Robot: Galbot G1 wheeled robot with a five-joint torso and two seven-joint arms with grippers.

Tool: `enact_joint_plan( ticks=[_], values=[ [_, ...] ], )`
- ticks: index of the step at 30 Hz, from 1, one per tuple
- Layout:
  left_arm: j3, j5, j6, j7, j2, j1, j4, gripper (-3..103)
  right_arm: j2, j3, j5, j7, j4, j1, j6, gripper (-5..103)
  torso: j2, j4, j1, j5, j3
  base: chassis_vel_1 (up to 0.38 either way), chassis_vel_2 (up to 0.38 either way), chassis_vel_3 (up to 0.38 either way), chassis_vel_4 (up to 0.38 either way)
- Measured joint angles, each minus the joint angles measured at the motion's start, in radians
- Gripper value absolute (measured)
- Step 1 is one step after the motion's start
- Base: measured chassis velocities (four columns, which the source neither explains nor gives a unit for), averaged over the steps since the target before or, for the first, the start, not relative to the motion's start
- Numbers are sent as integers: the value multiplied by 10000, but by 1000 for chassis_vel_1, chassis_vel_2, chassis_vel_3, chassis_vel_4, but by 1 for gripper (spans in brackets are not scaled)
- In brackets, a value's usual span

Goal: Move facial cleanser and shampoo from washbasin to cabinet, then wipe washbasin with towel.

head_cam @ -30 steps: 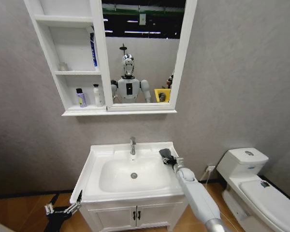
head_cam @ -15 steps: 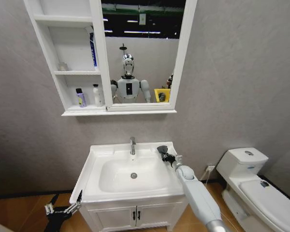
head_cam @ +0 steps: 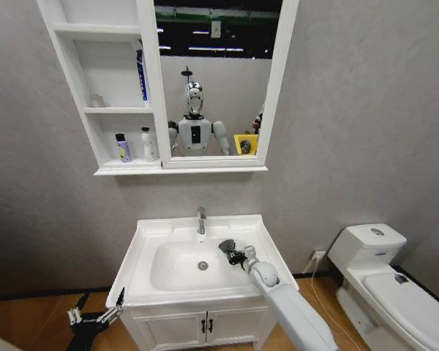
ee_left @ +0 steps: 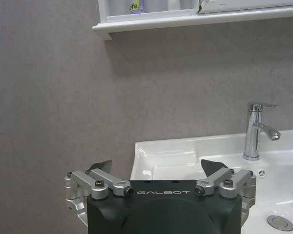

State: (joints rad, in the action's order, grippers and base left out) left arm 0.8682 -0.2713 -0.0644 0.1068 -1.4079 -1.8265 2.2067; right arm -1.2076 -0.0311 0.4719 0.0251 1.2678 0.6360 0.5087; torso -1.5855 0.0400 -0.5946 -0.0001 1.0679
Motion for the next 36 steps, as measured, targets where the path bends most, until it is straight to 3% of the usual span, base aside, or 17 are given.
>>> enact_joint_plan(
  ticks=[6,11,16,24,26,30,33,35,36],
  values=[
    [0,0,0,0,0,0,0,100,78,-1009,829,-67,-744,-630,621,7,0,1,0,0,0,0,0,0,0],
    [0,0,1,0,0,0,0,100,-812,-1350,926,-742,-2341,-1358,722,7,0,-1,0,-2,0,0,0,0,0],
    [0,0,0,0,0,0,0,100,-1163,-1424,944,-988,-2828,-1521,616,7,0,2,0,-2,0,0,0,0,0],
    [-1,0,0,0,0,0,0,100,-3075,-1581,581,-1749,-4148,-1755,-46,7,0,2,0,-3,0,0,0,0,0],
    [-1,0,1,1,0,0,0,100,-3758,-1350,526,-1862,-4328,-1748,-213,7,2,-17,-3,4,3,0,0,0,0],
    [0,0,1,0,0,0,0,100,-3680,-1226,394,-1852,-4427,-1695,-362,7,2,-10,-1,2,2,0,0,0,0],
    [1,0,0,-1,1,0,0,100,-3191,-733,-38,-1663,-4454,-1631,-447,7,1,-1,-1,3,2,0,0,0,0],
    [0,0,0,0,1,1,0,100,-2394,-164,-610,-1582,-4245,-1627,-405,7,2,4,-2,3,2,0,0,0,0],
    [0,0,0,0,1,1,0,100,-2394,-164,-610,-1582,-4245,-1627,-405,7,2,4,-2,3,2,0,0,0,0]
  ],
)
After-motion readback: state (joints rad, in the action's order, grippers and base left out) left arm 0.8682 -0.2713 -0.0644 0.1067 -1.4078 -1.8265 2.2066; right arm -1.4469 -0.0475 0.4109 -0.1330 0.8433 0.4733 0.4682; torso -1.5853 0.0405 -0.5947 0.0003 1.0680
